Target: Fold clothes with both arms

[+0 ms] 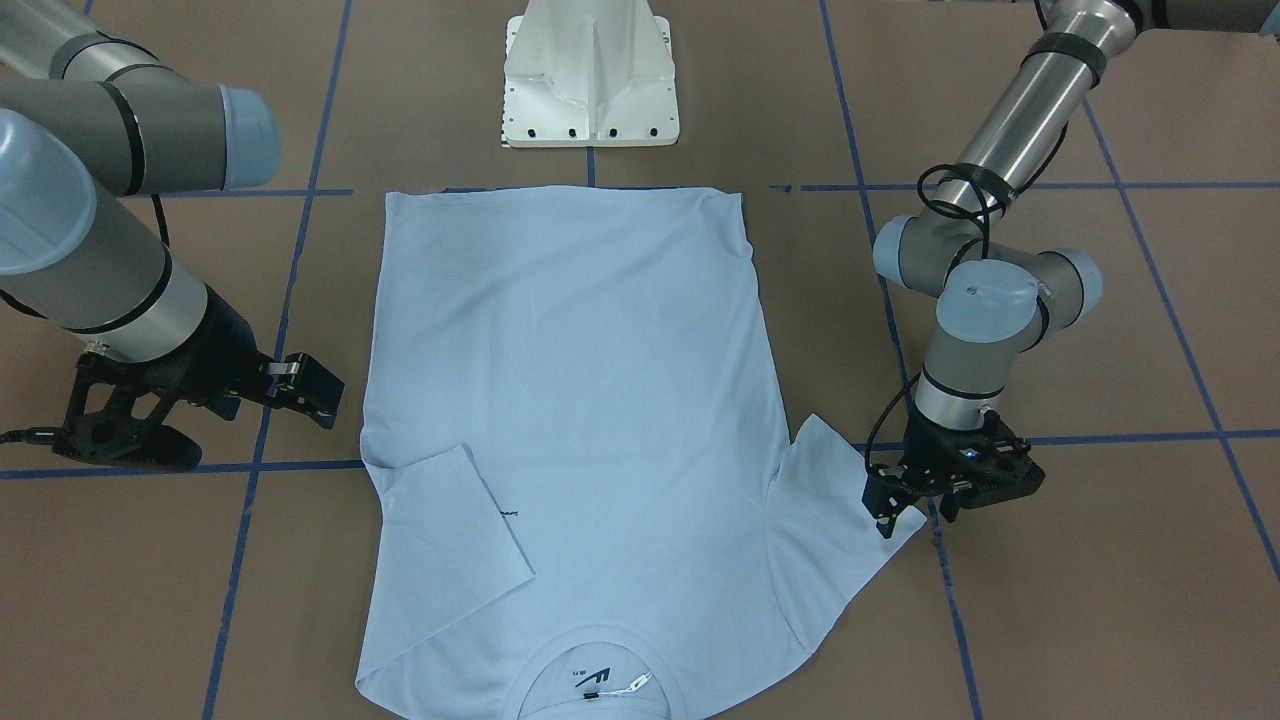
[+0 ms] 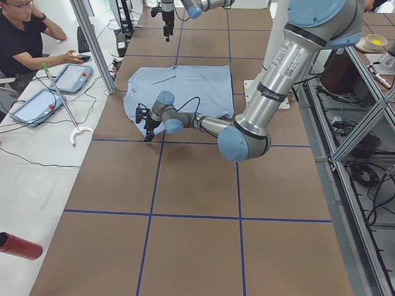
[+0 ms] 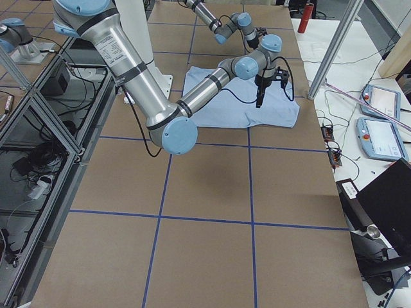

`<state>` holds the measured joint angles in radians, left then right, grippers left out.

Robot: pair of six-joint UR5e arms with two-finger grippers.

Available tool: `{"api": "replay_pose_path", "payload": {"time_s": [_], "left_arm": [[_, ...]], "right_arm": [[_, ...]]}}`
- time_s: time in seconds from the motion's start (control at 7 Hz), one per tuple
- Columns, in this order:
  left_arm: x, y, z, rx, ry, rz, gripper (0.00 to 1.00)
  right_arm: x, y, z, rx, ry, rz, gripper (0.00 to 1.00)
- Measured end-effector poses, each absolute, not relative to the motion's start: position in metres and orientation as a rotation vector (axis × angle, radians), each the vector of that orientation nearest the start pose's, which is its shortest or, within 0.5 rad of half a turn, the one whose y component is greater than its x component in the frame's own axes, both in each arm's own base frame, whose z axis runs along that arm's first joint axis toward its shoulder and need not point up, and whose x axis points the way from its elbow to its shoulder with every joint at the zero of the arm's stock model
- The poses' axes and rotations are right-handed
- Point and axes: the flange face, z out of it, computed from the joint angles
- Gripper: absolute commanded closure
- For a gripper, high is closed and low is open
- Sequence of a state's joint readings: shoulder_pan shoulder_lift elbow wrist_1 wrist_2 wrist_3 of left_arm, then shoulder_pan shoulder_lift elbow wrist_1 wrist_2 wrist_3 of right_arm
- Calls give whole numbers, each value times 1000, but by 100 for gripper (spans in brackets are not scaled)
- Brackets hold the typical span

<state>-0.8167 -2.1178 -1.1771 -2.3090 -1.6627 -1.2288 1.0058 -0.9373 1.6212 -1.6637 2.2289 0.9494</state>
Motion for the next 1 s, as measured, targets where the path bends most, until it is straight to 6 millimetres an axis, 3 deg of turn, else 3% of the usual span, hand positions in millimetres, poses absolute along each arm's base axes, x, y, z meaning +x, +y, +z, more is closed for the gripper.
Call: {"api": "replay_pose_path", "payload": {"time_s": [0.43,0.86,1.0], "left_arm": [[422,-630,450,420,798,-398,53],[421,-630,450,421,796,-395,68],[422,-630,449,421,796,-394,81]], "right_arm": [[-307,-616,268,-29,-853,164,0],[-308,-616,268,-29,-853,163,0],[-308,-616,269,-29,-852,161,0]]}}
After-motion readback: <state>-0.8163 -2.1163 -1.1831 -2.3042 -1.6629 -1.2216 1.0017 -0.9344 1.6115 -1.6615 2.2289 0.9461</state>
